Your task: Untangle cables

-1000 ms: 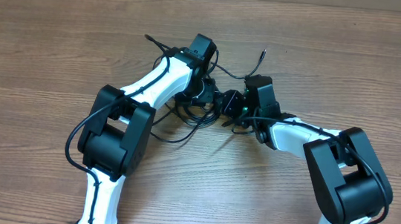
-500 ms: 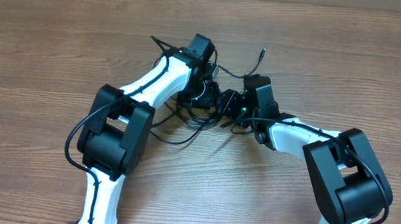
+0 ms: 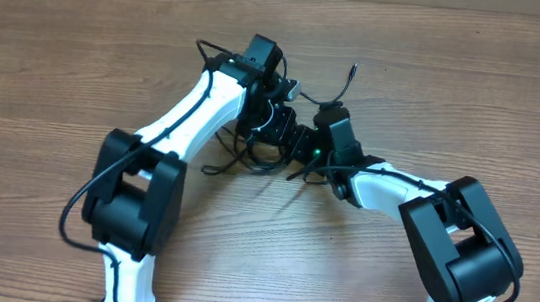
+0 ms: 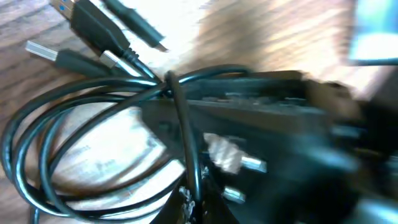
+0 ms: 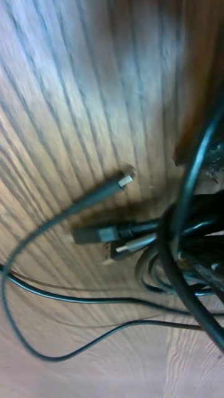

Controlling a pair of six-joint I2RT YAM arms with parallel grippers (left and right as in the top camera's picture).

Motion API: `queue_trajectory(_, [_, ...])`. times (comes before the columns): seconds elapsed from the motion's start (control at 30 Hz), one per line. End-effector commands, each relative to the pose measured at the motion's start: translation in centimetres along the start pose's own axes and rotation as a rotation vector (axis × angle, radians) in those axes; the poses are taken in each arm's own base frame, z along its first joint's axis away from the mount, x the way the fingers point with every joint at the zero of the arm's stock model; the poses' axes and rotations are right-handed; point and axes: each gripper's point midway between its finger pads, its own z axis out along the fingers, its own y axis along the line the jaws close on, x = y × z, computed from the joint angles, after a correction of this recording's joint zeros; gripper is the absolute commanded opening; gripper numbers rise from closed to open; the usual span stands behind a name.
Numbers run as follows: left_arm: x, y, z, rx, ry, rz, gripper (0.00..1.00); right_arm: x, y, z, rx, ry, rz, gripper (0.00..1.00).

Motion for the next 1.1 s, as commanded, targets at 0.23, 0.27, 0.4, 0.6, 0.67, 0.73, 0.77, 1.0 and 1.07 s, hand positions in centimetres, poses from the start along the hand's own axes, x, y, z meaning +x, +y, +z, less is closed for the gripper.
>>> queue_trajectory(0.23, [-1.2,-0.1,-8.9,-0.085,-0.195,-0.035,0.04,0.0,-2.7,0.4,0.108,-0.033,0.004,0.34])
queue_trajectory(0.27, [-1.2,0.6,-9.3,-0.11,-0.204,-0.071,0.04,0.0,-2.7,0.4,0.108,-0.033,0.004,0.34])
queue_trajectory(0.4, [-0.9,3.7,-10.2,-0.214,-0.218,-0.226,0.04,0.0,-2.7,0.4,0.107,-0.033,0.004,0.34])
queue_trajectory(0.6, [-0.2,6.0,-10.9,-0.294,-0.215,-0.314,0.04,0.0,-2.7,0.4,0.107,-0.033,0.003,0.34])
queue_trajectory(0.67, [0.0,6.4,-11.0,-0.314,-0.212,-0.32,0.04,-0.1,-2.6,0.4,0.105,-0.034,0.003,0.34])
queue_trajectory(0.73, [0.3,7.0,-11.1,-0.351,-0.213,-0.352,0.04,-0.1,-2.6,0.4,0.104,-0.035,0.003,0.34])
queue_trajectory(0.77, [0.4,7.4,-11.3,-0.373,-0.216,-0.371,0.04,-0.1,-2.6,0.4,0.104,-0.034,0.003,0.34])
queue_trajectory(1.0, [0.8,7.9,-11.3,-0.402,-0.212,-0.397,0.04,0.0,-2.5,0.5,0.098,-0.029,0.003,0.35])
queue_trajectory(1.07, [0.9,8.0,-11.2,-0.403,-0.211,-0.397,0.04,0.0,-2.5,0.5,0.098,-0.029,0.003,0.35])
